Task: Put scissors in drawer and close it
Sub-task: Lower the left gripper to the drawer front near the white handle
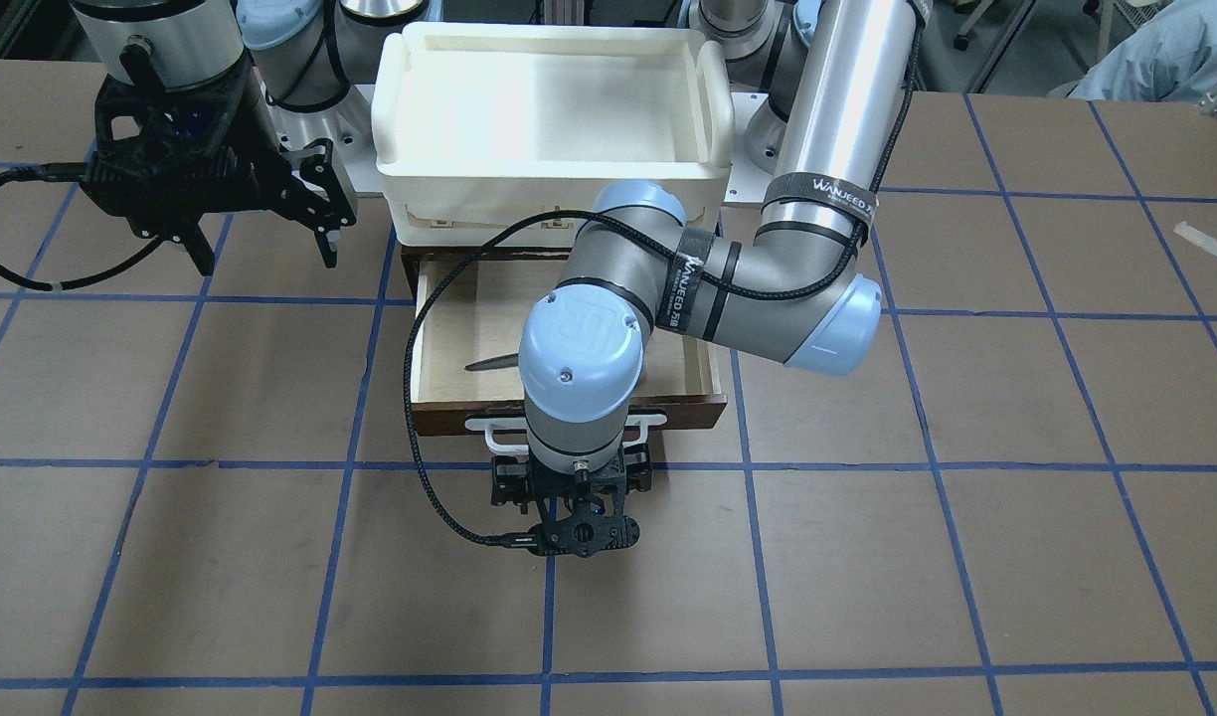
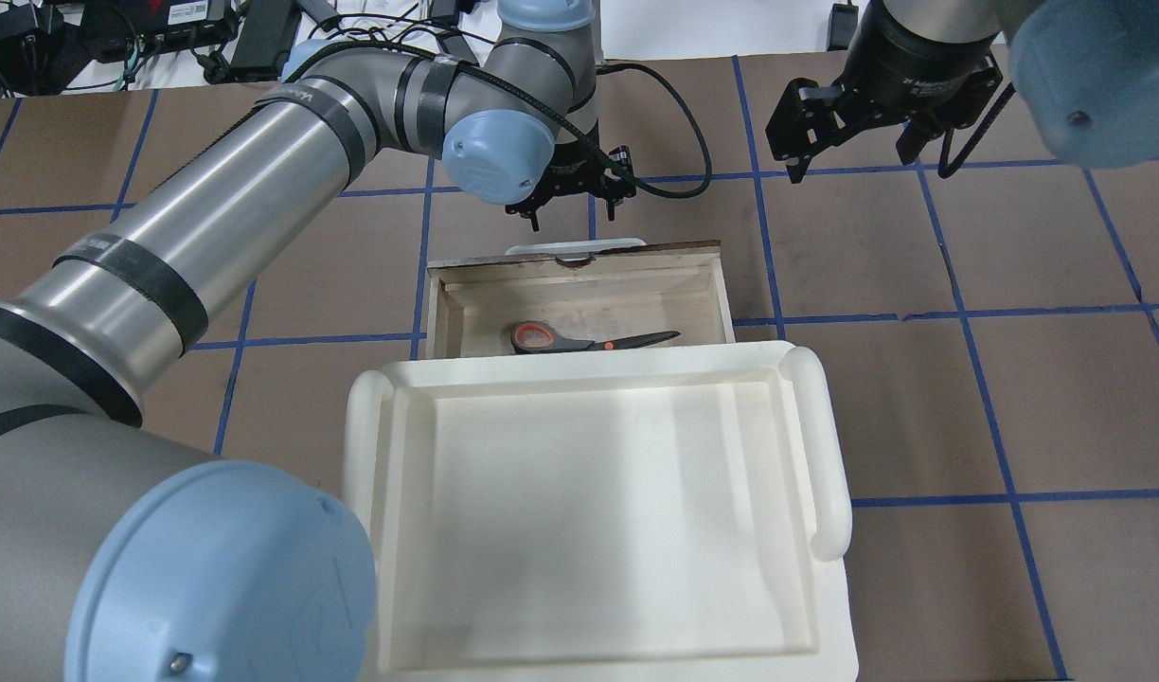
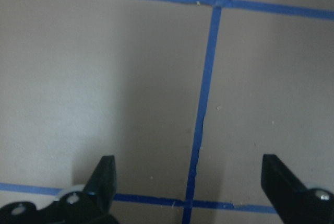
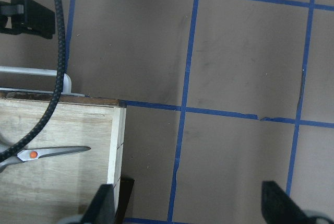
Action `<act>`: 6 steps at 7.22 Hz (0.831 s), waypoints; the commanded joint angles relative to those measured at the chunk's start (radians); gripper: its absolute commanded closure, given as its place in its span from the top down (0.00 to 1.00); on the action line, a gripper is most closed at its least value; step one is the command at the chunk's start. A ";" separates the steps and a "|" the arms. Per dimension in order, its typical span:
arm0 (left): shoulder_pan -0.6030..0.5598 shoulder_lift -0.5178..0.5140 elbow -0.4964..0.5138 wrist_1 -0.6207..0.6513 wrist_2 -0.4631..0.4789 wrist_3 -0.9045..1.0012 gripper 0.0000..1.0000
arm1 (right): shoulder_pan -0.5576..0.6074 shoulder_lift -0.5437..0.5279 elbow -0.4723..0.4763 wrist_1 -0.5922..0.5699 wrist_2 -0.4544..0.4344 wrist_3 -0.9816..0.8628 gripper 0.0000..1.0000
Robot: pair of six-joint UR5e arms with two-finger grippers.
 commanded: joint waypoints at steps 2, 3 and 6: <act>-0.001 0.013 0.001 -0.089 -0.021 0.022 1.00 | 0.000 0.000 0.006 -0.003 0.001 -0.001 1.00; -0.001 0.033 -0.001 -0.109 -0.040 -0.004 1.00 | 0.000 0.000 0.006 -0.003 0.001 0.001 1.00; 0.002 0.036 -0.007 -0.186 -0.054 -0.083 1.00 | 0.000 0.001 0.006 -0.010 0.003 0.001 1.00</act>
